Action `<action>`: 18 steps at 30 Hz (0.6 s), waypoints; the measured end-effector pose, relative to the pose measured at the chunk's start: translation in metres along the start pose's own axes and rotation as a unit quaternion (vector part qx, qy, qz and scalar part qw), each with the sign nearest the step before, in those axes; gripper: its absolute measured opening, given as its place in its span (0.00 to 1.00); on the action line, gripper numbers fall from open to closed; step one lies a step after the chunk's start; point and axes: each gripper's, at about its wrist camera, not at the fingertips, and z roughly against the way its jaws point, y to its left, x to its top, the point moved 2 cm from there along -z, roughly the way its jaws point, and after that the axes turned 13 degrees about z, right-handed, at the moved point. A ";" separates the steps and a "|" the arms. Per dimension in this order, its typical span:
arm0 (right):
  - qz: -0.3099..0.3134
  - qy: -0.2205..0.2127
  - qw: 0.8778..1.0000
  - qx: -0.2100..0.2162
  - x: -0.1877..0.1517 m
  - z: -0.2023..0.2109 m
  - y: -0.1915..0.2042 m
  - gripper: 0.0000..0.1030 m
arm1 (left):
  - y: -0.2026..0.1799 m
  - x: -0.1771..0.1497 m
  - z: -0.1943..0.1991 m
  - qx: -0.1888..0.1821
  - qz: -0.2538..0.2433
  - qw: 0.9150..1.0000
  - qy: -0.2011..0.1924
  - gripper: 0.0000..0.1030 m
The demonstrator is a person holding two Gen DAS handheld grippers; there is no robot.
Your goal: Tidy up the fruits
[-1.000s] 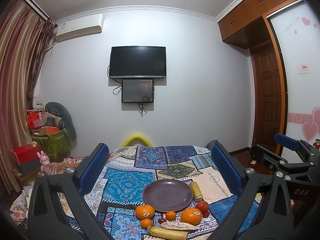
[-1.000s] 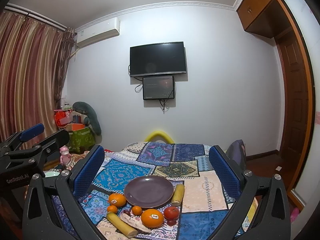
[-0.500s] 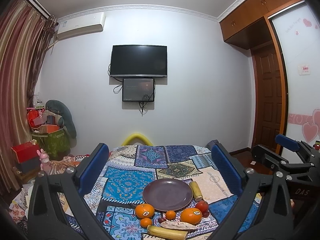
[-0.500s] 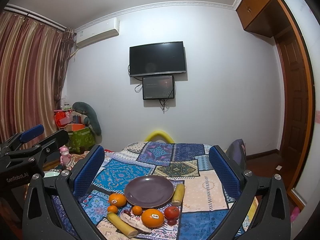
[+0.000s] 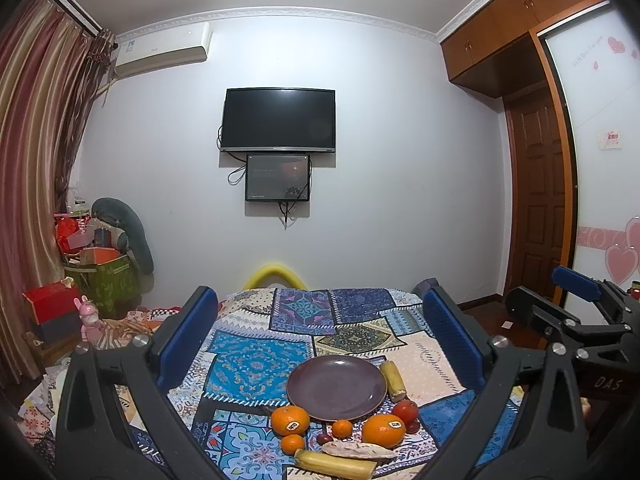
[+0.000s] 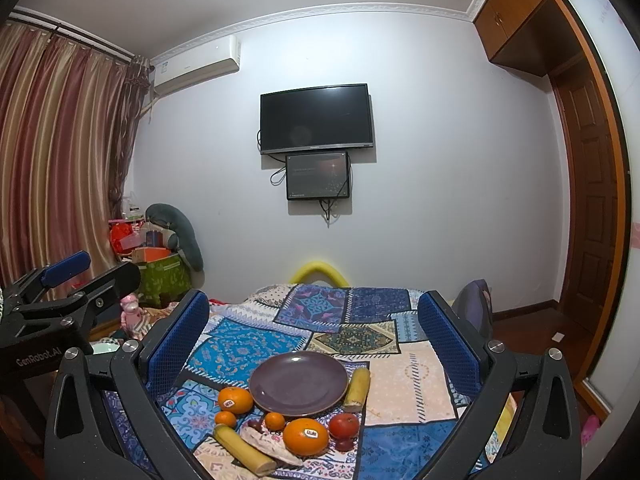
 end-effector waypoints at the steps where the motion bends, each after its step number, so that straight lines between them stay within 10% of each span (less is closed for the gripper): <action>1: 0.000 0.000 1.000 0.000 0.000 0.000 0.000 1.00 | 0.001 -0.001 -0.002 0.005 -0.003 1.000 0.002 1.00; 18: 0.027 0.149 0.988 0.035 -0.074 -0.085 0.000 1.00 | 0.045 -0.068 -0.106 0.017 0.004 0.985 0.169 1.00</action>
